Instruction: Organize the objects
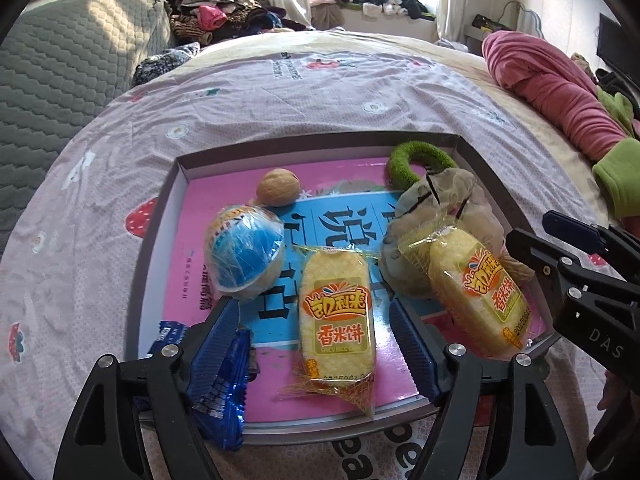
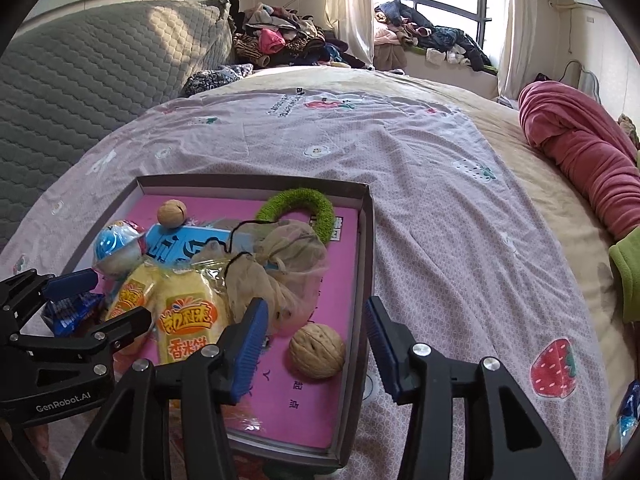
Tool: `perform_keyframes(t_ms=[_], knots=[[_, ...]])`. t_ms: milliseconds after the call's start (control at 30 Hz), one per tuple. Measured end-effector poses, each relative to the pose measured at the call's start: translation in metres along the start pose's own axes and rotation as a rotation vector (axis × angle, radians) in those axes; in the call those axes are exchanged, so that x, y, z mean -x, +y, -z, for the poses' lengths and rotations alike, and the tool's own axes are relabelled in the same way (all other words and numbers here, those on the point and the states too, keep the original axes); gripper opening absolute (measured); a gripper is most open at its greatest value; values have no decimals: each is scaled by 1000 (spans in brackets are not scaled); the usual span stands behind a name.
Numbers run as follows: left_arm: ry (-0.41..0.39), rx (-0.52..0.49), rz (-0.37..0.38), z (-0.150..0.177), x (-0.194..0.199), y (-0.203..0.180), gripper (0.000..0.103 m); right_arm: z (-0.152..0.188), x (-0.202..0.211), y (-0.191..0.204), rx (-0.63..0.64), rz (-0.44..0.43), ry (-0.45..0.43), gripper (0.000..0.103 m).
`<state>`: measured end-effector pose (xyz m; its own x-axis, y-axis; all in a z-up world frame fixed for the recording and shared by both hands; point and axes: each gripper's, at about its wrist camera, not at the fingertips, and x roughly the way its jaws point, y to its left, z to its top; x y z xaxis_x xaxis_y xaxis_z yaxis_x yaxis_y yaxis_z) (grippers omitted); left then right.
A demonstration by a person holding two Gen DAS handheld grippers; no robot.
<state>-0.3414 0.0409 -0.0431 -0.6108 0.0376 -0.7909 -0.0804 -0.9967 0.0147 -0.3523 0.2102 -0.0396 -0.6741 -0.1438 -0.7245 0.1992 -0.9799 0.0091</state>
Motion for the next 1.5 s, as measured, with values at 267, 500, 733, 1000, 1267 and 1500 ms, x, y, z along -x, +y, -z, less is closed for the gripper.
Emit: perform_keyframes(t_ms=[267, 500, 733, 1000, 1267, 1500], knots=[[-43, 14, -10, -4, 17, 5, 83, -6, 25, 1, -22, -9, -68, 73], [-76, 31, 11, -7, 31, 10, 84, -12, 47, 7, -28, -6, -132, 85], [-126, 67, 24, -12, 49, 20, 84, -18, 74, 17, -32, -14, -209, 98], [-189, 122, 23, -11, 85, 34, 84, -19, 114, 34, -14, -4, -266, 102], [-226, 109, -27, 6, 133, 33, 85, -6, 149, 42, -17, -3, -279, 102], [-221, 106, -73, 23, 171, 36, 103, -6, 188, 46, -24, -1, -303, 102]])
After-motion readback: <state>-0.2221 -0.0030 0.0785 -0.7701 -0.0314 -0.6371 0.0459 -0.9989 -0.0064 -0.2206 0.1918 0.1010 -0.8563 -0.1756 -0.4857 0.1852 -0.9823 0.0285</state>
